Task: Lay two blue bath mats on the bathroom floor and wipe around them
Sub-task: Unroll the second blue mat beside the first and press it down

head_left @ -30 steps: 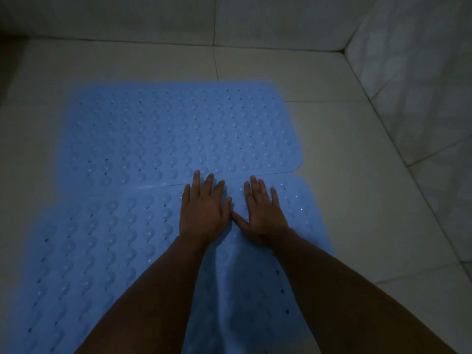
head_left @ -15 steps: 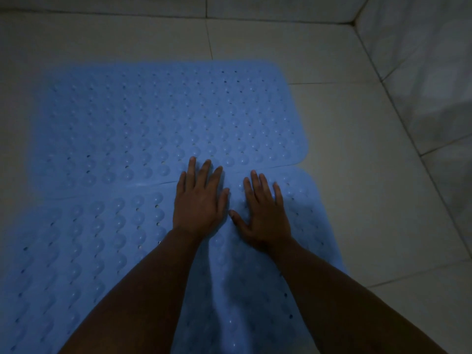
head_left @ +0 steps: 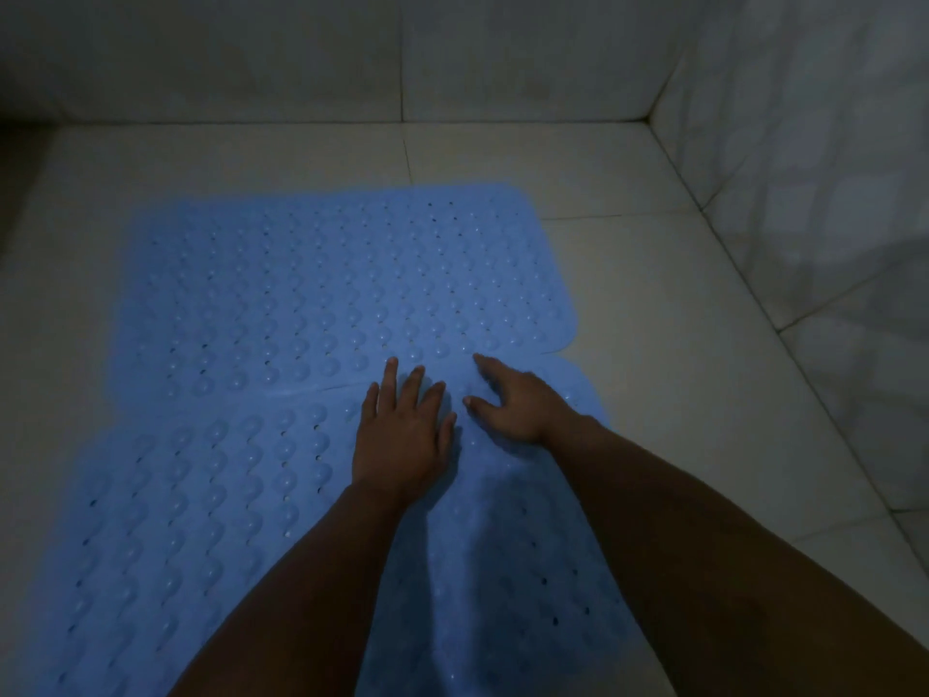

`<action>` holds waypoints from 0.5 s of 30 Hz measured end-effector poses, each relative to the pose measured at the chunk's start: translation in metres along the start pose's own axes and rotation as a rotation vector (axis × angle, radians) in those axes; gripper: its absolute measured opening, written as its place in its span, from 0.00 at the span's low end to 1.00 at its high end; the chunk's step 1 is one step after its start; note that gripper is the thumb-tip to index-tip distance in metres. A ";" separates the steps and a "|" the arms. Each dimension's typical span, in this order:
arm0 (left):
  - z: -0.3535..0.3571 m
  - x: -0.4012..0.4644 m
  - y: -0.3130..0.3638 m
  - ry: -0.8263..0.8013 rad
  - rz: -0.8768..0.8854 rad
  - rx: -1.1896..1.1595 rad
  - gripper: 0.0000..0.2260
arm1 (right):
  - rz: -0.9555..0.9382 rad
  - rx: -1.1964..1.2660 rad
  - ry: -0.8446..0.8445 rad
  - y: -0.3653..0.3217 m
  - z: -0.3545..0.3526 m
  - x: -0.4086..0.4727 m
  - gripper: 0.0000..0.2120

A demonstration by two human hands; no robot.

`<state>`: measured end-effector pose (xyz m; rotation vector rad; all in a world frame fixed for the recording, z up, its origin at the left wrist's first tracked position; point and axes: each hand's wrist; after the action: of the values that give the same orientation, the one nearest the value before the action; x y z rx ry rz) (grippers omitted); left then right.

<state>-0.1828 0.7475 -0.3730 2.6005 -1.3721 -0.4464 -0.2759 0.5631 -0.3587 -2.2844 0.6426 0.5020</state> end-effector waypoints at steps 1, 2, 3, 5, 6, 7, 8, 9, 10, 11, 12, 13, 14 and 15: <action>-0.001 0.002 0.008 0.001 0.004 -0.005 0.27 | -0.005 0.050 0.087 0.002 -0.009 -0.003 0.34; -0.001 0.005 0.015 0.005 0.011 -0.009 0.26 | -0.007 0.083 0.180 0.006 -0.015 -0.006 0.31; 0.001 0.008 0.022 0.011 0.022 -0.012 0.26 | -0.004 0.090 0.250 0.011 -0.019 -0.010 0.28; 0.006 0.012 0.037 -0.001 0.045 -0.017 0.26 | 0.023 0.035 0.310 0.026 -0.022 -0.020 0.23; 0.010 0.015 0.046 -0.015 0.060 -0.011 0.27 | 0.043 0.009 0.315 0.036 -0.023 -0.024 0.23; 0.015 0.019 0.056 -0.027 0.076 0.000 0.28 | 0.062 -0.007 0.322 0.046 -0.024 -0.029 0.22; 0.019 0.023 0.067 -0.051 0.089 0.010 0.29 | 0.077 -0.012 0.344 0.057 -0.026 -0.032 0.22; 0.023 0.028 0.078 -0.071 0.101 0.011 0.30 | 0.090 -0.012 0.378 0.068 -0.028 -0.034 0.21; 0.027 0.033 0.089 -0.102 0.111 0.011 0.30 | 0.097 -0.018 0.420 0.078 -0.030 -0.035 0.20; 0.032 0.039 0.099 -0.146 0.120 0.019 0.30 | 0.099 -0.029 0.460 0.086 -0.032 -0.036 0.20; 0.037 0.045 0.108 -0.193 0.121 0.024 0.30 | 0.095 -0.043 0.497 0.094 -0.033 -0.036 0.20; 0.044 0.052 0.114 -0.236 0.114 0.029 0.30 | 0.090 -0.056 0.532 0.101 -0.034 -0.036 0.21; 0.054 0.059 0.119 -0.263 0.103 0.039 0.31 | 0.081 -0.064 0.566 0.109 -0.035 -0.033 0.20; 0.063 0.063 0.123 -0.265 0.095 0.052 0.32 | 0.066 -0.076 0.602 0.115 -0.036 -0.031 0.19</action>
<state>-0.2658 0.6259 -0.4087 2.5751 -1.5995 -0.7730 -0.3605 0.4745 -0.3784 -2.4977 1.0005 -0.1540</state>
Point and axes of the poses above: each hand's wrist, its own x-axis towards the middle knuckle, its own z-axis out of the palm, y = z × x, and after that the axes turned 12 degrees about -y, right-handed
